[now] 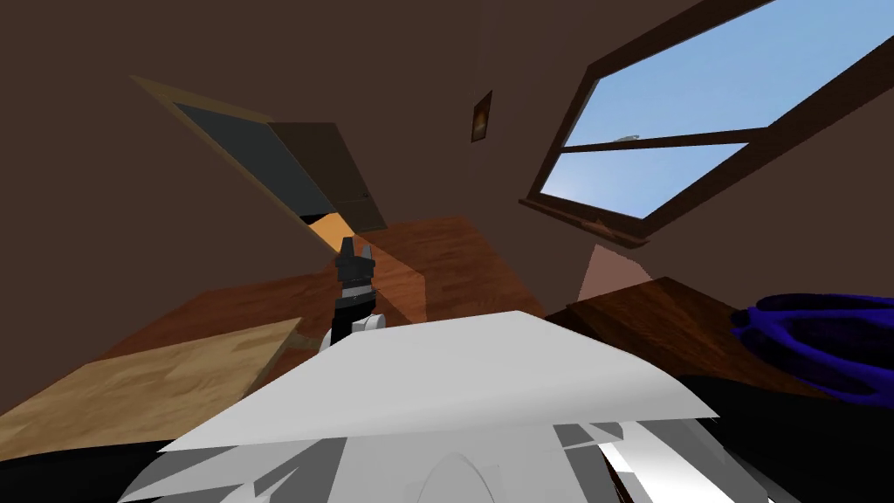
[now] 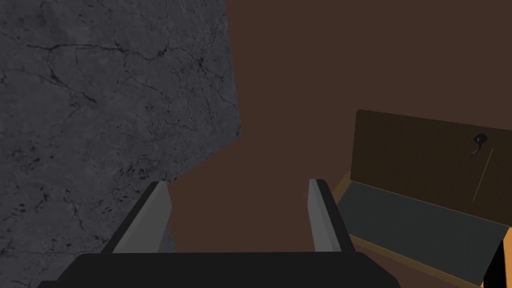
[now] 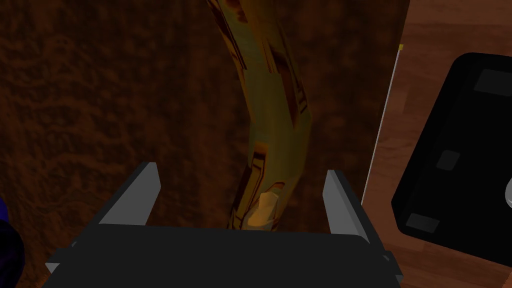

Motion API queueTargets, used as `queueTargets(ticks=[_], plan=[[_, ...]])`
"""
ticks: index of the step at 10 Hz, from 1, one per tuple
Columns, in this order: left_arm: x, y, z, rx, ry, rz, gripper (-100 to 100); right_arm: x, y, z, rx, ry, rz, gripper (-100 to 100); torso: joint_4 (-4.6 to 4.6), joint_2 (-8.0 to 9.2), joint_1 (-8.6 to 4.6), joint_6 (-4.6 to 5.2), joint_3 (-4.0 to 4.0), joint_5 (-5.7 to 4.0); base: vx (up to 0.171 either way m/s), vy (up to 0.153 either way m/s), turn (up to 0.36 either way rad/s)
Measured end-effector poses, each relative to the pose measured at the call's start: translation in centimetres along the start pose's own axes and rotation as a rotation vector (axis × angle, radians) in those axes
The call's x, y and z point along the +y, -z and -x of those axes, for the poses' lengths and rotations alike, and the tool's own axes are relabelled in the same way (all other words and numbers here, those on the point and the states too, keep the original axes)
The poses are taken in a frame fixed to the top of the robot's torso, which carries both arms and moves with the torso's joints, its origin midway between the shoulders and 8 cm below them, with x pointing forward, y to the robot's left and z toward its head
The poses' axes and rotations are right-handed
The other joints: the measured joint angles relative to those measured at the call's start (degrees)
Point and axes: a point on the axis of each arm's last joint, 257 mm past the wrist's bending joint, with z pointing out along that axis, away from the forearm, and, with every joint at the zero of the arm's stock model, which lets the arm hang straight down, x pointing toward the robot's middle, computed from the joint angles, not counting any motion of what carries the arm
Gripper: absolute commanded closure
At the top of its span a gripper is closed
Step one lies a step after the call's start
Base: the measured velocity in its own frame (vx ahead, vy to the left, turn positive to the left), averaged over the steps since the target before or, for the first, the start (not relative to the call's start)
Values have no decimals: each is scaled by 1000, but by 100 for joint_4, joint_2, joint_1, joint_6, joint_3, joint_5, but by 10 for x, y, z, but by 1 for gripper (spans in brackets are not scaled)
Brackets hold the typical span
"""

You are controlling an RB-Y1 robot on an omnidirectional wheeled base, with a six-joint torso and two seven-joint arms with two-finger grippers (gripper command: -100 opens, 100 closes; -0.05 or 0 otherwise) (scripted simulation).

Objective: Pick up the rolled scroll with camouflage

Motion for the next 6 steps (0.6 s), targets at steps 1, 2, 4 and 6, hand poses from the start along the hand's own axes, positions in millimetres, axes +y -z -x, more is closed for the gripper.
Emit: queueTargets(ticks=[1,2,4,6], plan=[[0,0,0,0,0,0,0,-1,-1,-3,-1,-12,-1,-100,4,10,2,8,7,1,-101,26,236],[0,0,0,0,0,0,0,-1,-2,-9,0,-33,-3,-100,6,23,6,5,14,1,-89,27,163],[0,0,0,0,0,0,0,1,-4,-21,3,-70,-4,-100,7,24,14,5,15,3,-81,42,214],[0,0,0,0,0,0,0,3,-6,-36,14,-106,-3,-100,8,22,11,-1,15,2,-80,39,218]])
